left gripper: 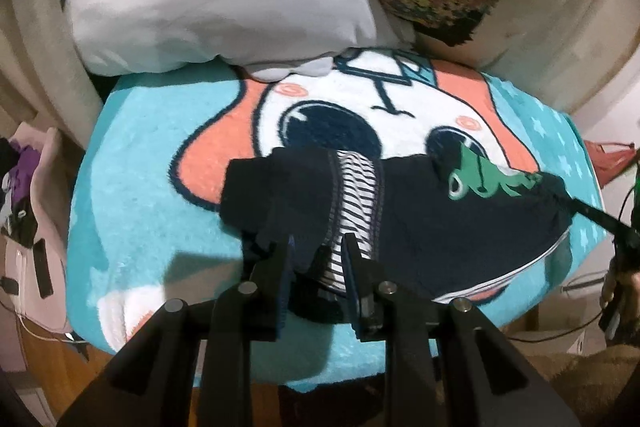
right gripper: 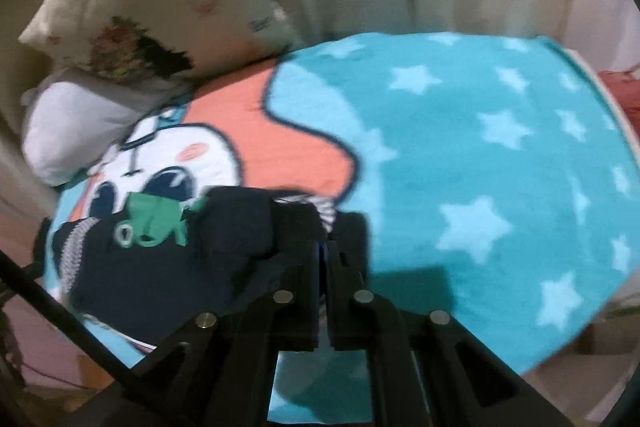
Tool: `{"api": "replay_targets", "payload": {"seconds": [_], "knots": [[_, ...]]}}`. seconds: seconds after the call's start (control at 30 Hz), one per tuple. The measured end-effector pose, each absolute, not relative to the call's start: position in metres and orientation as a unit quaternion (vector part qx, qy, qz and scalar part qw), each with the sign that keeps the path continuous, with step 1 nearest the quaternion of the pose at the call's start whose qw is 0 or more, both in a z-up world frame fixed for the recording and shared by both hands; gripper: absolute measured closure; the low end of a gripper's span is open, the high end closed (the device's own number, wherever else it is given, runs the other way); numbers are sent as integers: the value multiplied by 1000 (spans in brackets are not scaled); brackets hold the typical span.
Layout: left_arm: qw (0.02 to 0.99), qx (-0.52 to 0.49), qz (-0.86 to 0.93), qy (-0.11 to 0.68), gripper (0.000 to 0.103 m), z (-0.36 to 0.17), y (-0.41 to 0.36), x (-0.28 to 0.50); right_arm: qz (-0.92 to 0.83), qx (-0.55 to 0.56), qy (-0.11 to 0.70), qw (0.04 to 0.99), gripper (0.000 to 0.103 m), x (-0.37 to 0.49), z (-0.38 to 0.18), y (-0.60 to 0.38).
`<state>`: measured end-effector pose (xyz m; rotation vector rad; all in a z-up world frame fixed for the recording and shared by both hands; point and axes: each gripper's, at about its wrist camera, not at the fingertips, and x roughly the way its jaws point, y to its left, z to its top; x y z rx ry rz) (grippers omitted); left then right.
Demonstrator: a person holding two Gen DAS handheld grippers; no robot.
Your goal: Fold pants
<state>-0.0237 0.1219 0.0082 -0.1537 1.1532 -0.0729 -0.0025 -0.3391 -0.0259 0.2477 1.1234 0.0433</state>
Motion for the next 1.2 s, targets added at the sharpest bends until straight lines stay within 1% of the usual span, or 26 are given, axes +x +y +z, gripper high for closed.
{"api": "replay_targets", "payload": {"seconds": [0.17, 0.3, 0.37, 0.4, 0.43, 0.5, 0.53, 0.6, 0.7, 0.77, 0.8, 0.87, 0.9, 0.97, 1.0, 1.1, 1.2], "knots": [[831, -74, -22, 551, 79, -1, 126, -19, -2, 122, 550, 826, 101, -4, -43, -353], [827, -88, -4, 556, 79, -6, 136, -17, -9, 83, 567, 820, 100, 0, -47, -344], [826, -100, 12, 555, 78, -8, 144, -17, -43, 76, 571, 816, 96, -1, -47, -349], [825, -113, 25, 553, 74, -8, 153, -19, -60, 89, 565, 818, 93, -4, -42, -356], [825, -122, 33, 551, 71, -9, 159, -20, -77, 110, 552, 823, 88, -8, -34, -364], [824, -145, 49, 546, 70, -9, 173, -25, -103, 127, 522, 837, 79, -15, -14, -373], [823, -153, 52, 545, 68, -10, 178, -26, -103, 123, 510, 845, 79, -14, -4, -371], [817, -172, 54, 547, 66, -15, 187, -27, -75, 101, 497, 859, 79, -8, 12, -354], [813, -204, 39, 544, 64, -21, 192, -21, 28, 78, 512, 855, 79, 14, 15, -300], [812, -223, 19, 539, 55, -23, 192, -14, 112, 77, 529, 838, 79, 27, 8, -252], [812, -231, 10, 536, 49, -23, 191, -11, 149, 77, 538, 826, 79, 31, 4, -231], [810, -240, -8, 534, 48, -26, 187, 0, 220, 69, 548, 804, 79, 34, -1, -183], [810, -237, -11, 536, 49, -27, 185, 4, 250, 55, 549, 796, 79, 32, -2, -158], [808, -217, -10, 548, 79, -30, 177, 11, 292, 22, 550, 783, 79, 28, -6, -117], [802, -207, -7, 560, 85, -33, 174, 13, 307, 5, 548, 778, 79, 26, -7, -98], [797, -207, 4, 567, 85, -29, 177, 3, 347, -15, 554, 757, 79, 19, -14, -62], [790, -218, 12, 573, 85, -25, 186, -14, 381, -3, 565, 732, 79, 19, -19, -40]]}}
